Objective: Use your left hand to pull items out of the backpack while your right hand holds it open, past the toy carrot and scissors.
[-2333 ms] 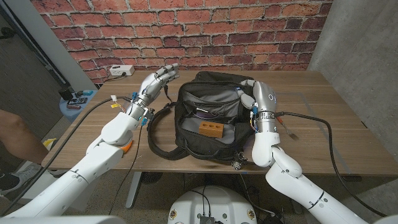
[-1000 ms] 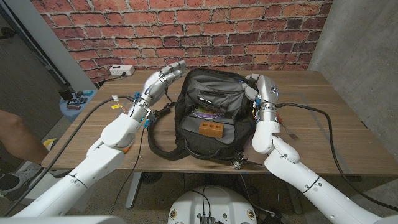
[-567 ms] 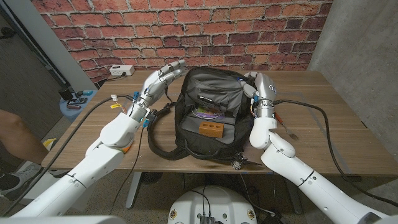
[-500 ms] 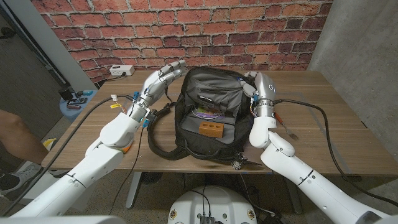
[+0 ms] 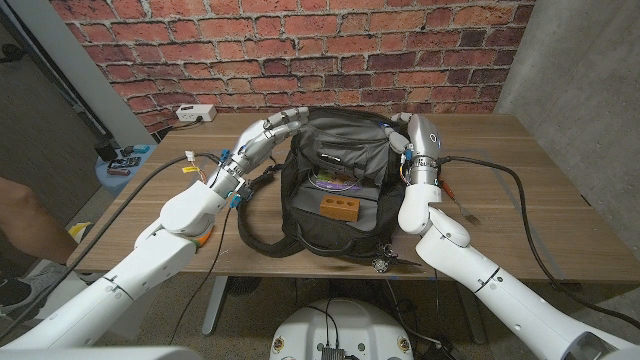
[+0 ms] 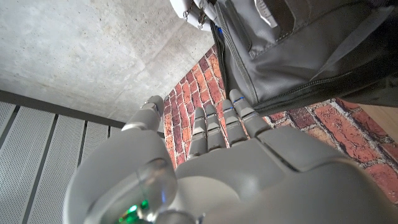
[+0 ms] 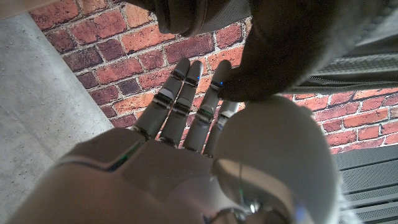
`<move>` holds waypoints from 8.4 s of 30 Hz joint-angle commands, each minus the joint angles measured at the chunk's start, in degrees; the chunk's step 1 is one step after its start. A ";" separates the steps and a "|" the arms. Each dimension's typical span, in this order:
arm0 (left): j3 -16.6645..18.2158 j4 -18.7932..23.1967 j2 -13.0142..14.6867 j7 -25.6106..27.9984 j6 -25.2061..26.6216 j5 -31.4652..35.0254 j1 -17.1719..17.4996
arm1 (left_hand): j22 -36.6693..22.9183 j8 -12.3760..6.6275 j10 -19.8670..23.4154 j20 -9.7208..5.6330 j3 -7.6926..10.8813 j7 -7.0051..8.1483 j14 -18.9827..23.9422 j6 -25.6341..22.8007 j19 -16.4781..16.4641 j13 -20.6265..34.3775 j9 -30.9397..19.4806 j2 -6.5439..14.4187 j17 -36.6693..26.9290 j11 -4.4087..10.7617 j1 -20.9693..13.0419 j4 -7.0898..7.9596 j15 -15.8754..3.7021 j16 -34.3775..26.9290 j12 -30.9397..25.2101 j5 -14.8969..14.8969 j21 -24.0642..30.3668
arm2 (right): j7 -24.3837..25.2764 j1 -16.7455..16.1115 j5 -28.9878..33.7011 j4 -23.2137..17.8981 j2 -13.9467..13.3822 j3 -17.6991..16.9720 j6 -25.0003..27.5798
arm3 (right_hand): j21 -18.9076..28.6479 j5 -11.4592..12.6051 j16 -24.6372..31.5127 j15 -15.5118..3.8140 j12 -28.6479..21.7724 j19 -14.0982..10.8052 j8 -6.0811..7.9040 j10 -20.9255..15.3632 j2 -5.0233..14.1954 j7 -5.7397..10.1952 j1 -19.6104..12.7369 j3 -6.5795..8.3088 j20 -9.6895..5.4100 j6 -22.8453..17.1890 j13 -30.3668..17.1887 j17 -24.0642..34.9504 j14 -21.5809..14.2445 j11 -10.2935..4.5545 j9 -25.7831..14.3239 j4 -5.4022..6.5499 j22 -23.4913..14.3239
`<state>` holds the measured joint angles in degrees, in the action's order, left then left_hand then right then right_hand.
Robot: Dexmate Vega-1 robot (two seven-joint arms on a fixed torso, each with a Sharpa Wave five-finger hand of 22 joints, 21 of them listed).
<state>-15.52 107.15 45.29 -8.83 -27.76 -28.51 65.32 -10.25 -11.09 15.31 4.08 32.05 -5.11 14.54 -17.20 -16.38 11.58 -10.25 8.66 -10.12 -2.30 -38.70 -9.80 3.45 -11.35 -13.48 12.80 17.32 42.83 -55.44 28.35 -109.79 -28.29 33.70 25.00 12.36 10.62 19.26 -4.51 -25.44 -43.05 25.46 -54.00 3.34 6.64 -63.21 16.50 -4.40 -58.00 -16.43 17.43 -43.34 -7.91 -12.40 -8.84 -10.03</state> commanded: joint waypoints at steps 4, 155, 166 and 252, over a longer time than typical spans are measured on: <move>-1.66 1.22 4.21 -4.07 4.68 0.65 -2.76 | -0.29 -0.50 1.33 -0.11 0.00 -0.24 1.32 -1.39 -1.36 0.29 -0.34 -0.22 -0.22 -0.22 -1.18 -0.33 -0.03 -0.46 -0.34 0.32 -0.06 | -0.21 0.41 -0.20 -1.66 -0.97 -0.19 0.96 | 0.10 0.22 0.05 -8.36 0.21 -0.41 0.28 -0.25 0.44 -0.22 -0.21 -0.27 -3.27 -0.53 -0.13 0.30 -0.76 -0.14 -0.19 0.02 -0.23; -33.11 13.02 3.70 -43.80 44.20 42.03 -45.46 | -0.89 0.16 5.02 7.38 -7.02 -5.05 2.75 -3.90 -2.91 3.74 -0.56 -5.80 -1.34 -4.05 -11.33 0.44 6.22 -0.66 -1.05 5.63 -2.54 | -1.72 -0.91 -2.45 -5.83 -1.66 -2.50 1.56 | 0.16 0.13 -1.15 -8.18 0.82 -1.13 -0.02 -0.86 0.77 -0.91 -1.05 -1.84 -2.53 -0.74 0.03 0.46 -1.81 0.71 -0.14 0.00 -0.20; -34.20 12.24 2.55 -43.03 42.62 46.38 -45.03 | -0.92 0.18 4.28 7.15 -7.07 -5.03 2.43 -3.47 -2.79 3.96 -0.57 -5.51 -1.39 -4.16 -12.20 0.24 6.06 -0.60 -0.81 5.76 -2.65 | -1.43 -0.96 -2.55 -5.49 -1.34 -2.36 1.55 | 0.14 0.11 -1.12 -8.15 0.91 -1.13 -0.08 -0.76 0.80 -0.97 -1.08 -1.96 -2.49 -0.70 0.03 0.57 -1.92 0.67 -0.13 0.02 -0.20; -33.78 18.23 -1.77 -40.25 43.57 77.30 -32.32 | -1.57 -6.87 14.52 5.60 -10.66 -2.80 15.89 -16.87 -12.32 15.84 -5.56 -2.91 -6.85 -1.61 -18.98 0.05 0.88 -7.75 -14.97 5.41 1.26 | 2.00 -3.56 -7.19 -3.12 -0.77 -4.87 -3.52 | 0.09 0.06 -1.67 -8.10 1.14 -1.22 -0.27 -0.89 1.10 -0.95 -1.18 -2.62 -2.36 -0.96 -0.18 0.89 -1.98 0.88 -0.12 0.11 -0.24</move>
<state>-51.25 124.05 43.88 -49.75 16.95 45.68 30.28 -11.61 -17.25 29.11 9.80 21.62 -7.92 29.76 -33.33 -28.09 26.48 -15.07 5.50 -16.38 -4.06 -56.53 -9.81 4.51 -18.43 -27.46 18.40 18.22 45.07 -58.69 21.47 -112.62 -28.64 28.97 21.57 12.36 10.30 17.97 -4.80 -24.35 -43.76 24.79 -54.61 3.94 5.72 -64.41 13.98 -4.70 -58.51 -16.41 18.24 -44.86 -7.29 -12.41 -8.69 -10.03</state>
